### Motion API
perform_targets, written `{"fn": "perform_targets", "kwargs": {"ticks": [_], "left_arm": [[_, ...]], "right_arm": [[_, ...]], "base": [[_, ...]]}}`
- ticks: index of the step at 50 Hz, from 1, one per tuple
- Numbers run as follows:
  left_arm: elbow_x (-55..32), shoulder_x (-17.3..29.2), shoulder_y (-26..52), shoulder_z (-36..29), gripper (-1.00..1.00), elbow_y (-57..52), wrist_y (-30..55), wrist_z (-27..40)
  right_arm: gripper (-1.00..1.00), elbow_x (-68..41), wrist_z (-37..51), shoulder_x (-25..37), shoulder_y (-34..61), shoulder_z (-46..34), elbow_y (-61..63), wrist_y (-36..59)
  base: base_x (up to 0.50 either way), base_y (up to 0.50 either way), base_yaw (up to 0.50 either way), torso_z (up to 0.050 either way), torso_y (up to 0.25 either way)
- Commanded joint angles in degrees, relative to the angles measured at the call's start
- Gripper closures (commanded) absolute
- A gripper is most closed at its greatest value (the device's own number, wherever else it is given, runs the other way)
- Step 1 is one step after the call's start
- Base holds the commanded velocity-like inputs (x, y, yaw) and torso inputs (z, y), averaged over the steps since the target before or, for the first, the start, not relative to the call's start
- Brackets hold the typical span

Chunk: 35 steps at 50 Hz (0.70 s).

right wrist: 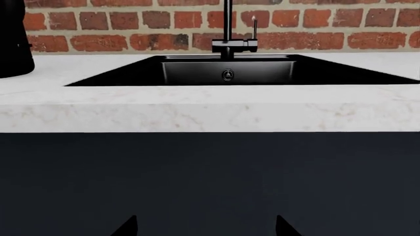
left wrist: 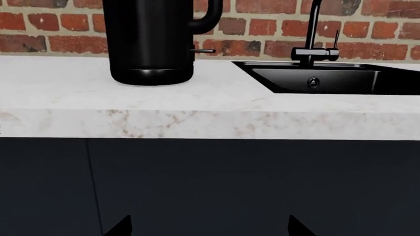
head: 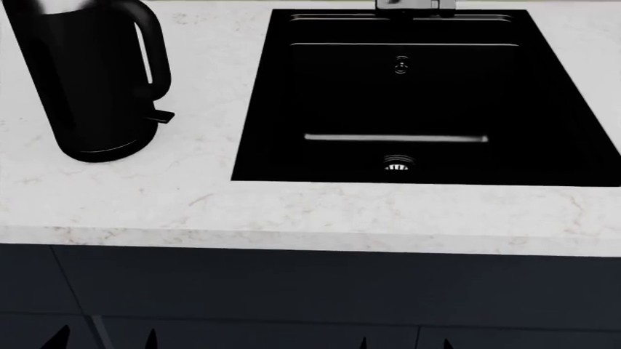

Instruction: Close the lid of the electric kettle.

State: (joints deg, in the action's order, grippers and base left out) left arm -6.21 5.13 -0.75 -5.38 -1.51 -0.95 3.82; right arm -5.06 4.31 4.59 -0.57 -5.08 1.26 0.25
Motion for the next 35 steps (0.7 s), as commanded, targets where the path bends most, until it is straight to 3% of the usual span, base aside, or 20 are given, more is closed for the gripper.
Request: {"fn": "perform_targets", "kwargs": {"ticks": [1,35], "left_arm": [[-1.5,1.0,-0.2,-1.0,-1.00,-0.4,-0.3,0.0],[-1.6,2.6,-0.9,-3.6,-1.00,-2.2,0.0,2.6]], "right_arm": [[-1.00,-0.7,0.8,0.8,0.2,-1.0,-0.1,-0.1],[-1.00,-3.3,2.6,2.6,-0.3,-3.2,1.7,1.1]], "base": [[0.00,0.00,0.00,0.050,0.000],[0.00,0.00,0.00,0.050,0.000]]}}
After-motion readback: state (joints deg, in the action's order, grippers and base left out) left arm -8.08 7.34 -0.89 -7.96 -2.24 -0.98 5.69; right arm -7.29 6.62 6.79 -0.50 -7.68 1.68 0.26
